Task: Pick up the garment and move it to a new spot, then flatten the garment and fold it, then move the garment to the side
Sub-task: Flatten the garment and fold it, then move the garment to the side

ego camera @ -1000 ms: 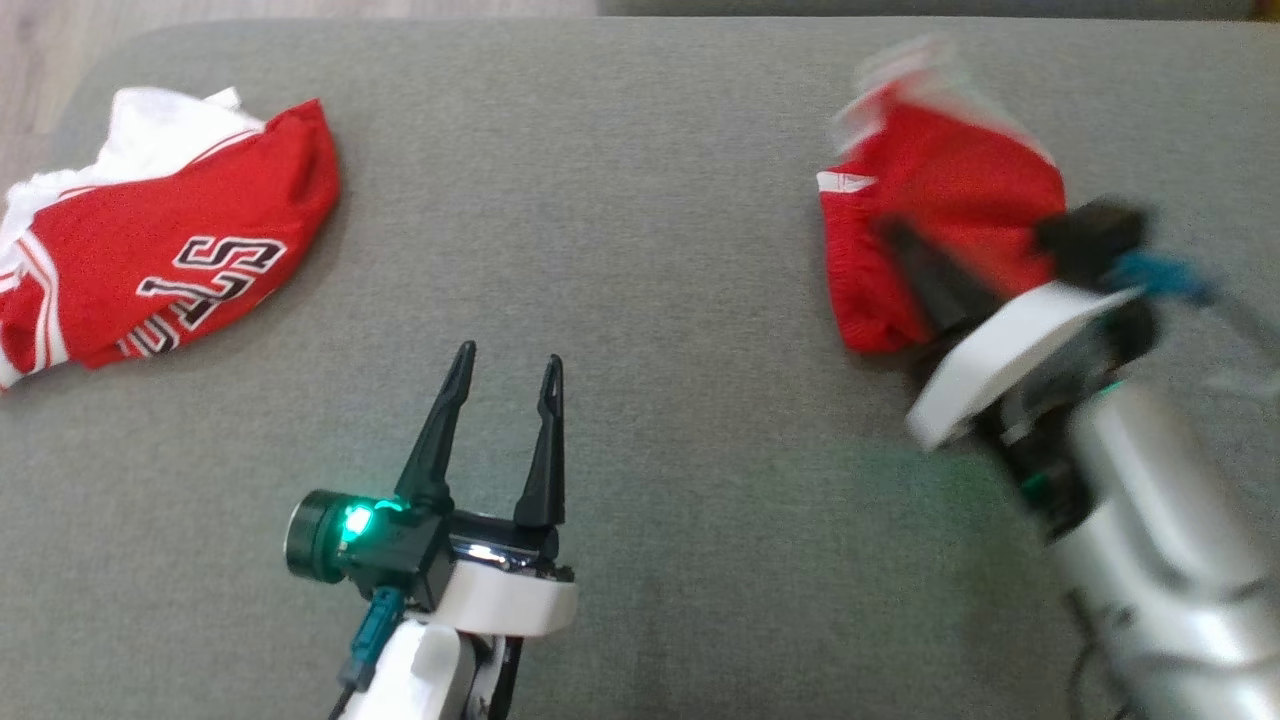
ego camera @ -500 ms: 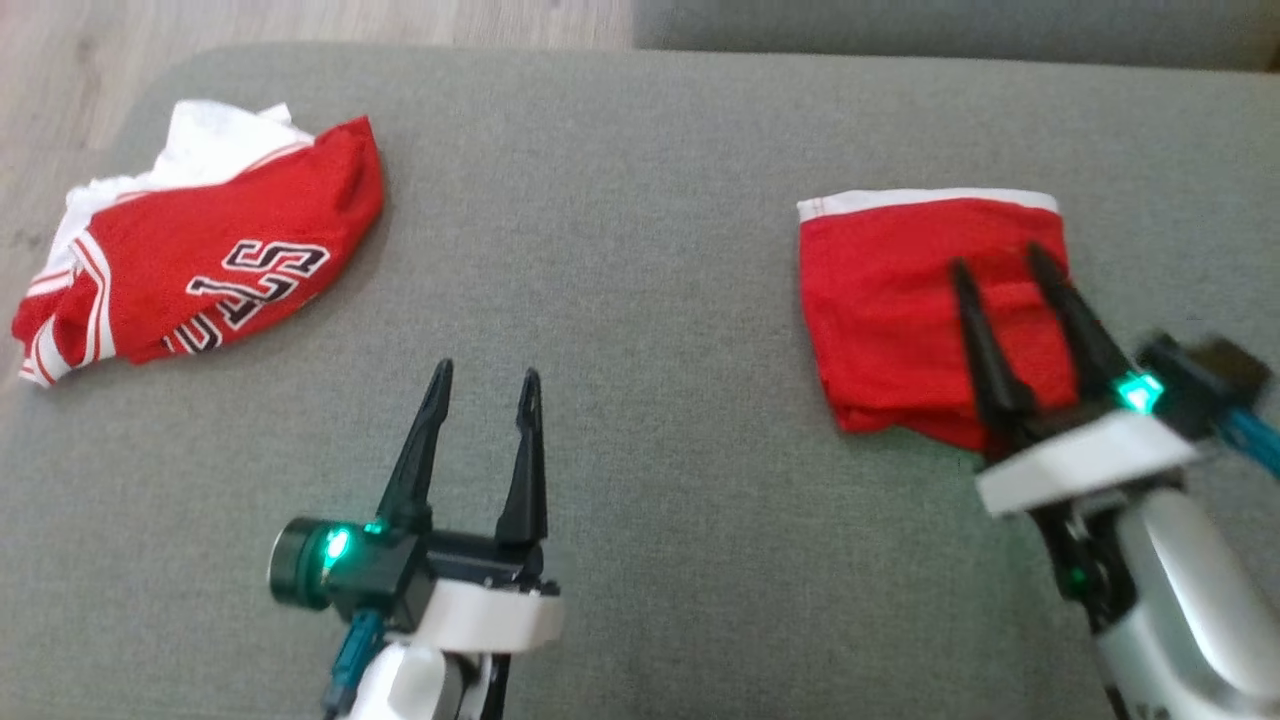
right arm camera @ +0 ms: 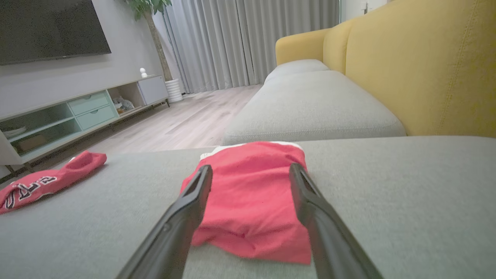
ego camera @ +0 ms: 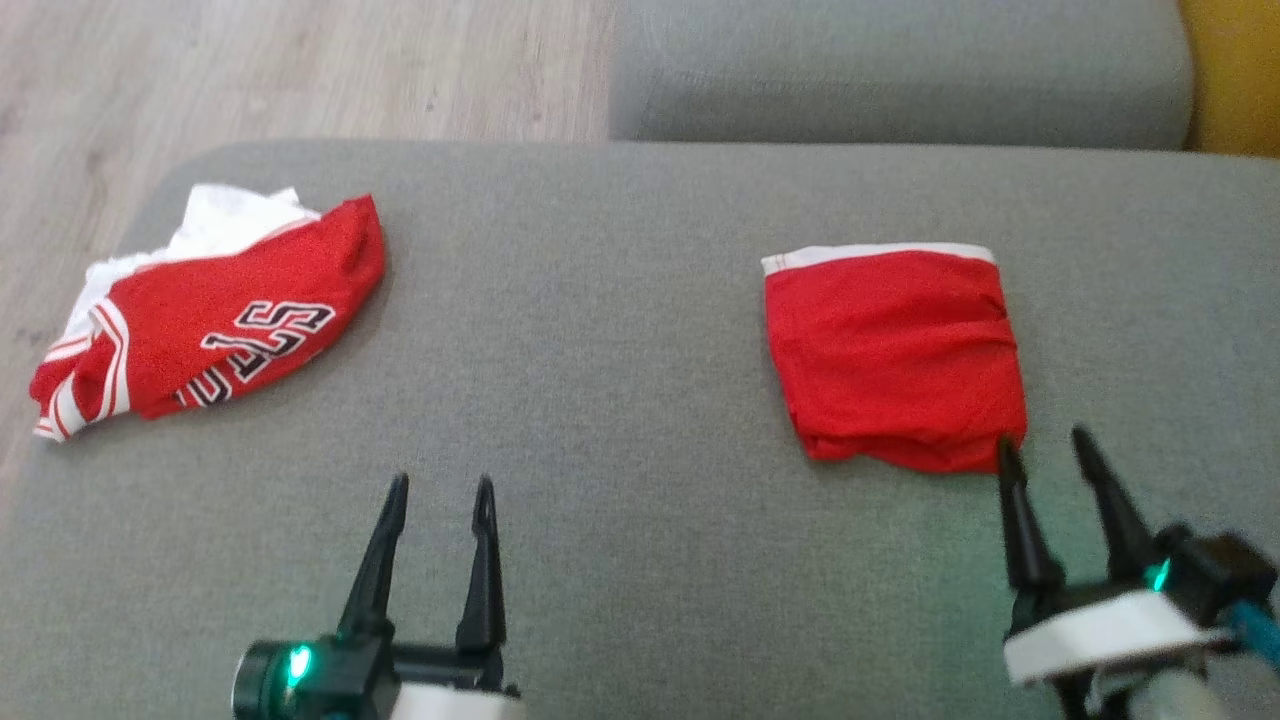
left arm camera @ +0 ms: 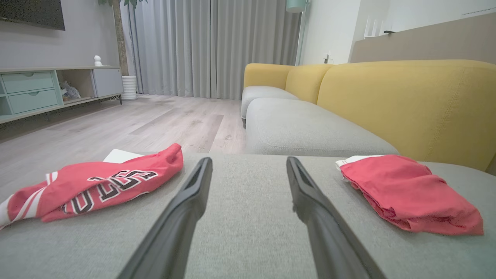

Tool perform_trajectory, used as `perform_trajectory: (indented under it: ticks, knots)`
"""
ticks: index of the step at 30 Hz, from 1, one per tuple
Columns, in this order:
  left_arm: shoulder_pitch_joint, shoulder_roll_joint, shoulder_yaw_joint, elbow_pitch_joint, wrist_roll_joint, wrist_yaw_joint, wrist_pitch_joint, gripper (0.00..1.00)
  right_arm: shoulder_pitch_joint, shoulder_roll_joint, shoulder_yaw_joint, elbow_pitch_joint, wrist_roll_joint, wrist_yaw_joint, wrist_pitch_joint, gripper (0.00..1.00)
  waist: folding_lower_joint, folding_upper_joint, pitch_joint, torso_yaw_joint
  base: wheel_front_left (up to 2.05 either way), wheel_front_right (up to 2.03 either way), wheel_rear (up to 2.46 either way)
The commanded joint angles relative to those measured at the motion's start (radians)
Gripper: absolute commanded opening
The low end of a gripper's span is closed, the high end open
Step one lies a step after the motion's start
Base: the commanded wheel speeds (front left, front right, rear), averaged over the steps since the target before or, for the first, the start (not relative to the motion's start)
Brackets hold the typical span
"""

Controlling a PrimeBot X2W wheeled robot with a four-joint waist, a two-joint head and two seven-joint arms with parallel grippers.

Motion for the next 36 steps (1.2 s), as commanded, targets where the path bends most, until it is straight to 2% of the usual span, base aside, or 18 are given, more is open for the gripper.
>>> perform_trajectory:
  ticks: [1, 17, 36]
  knots:
    - [0.016, 0.001, 0.047, -0.021, 0.013, -0.010, -0.005, 1.00, 0.033, 0.014, 0.017, -0.033, -0.025, -0.001, -0.010, 1.00, 0.0002, -0.0001, -0.040, -0.006, 0.00, 0.00, 0.00]
    - [0.075, 0.001, 0.088, 0.023, 0.018, -0.015, -0.005, 1.00, 0.097, 0.063, 0.015, -0.029, -0.083, -0.001, -0.011, 1.00, 0.0002, -0.0001, -0.086, -0.015, 0.00, 0.00, 0.00]
    - [0.083, 0.001, 0.085, 0.031, 0.038, -0.016, -0.005, 1.00, 0.098, 0.072, 0.022, -0.011, -0.106, -0.001, -0.011, 1.00, 0.0002, -0.0001, -0.088, -0.032, 0.00, 0.00, 0.00]
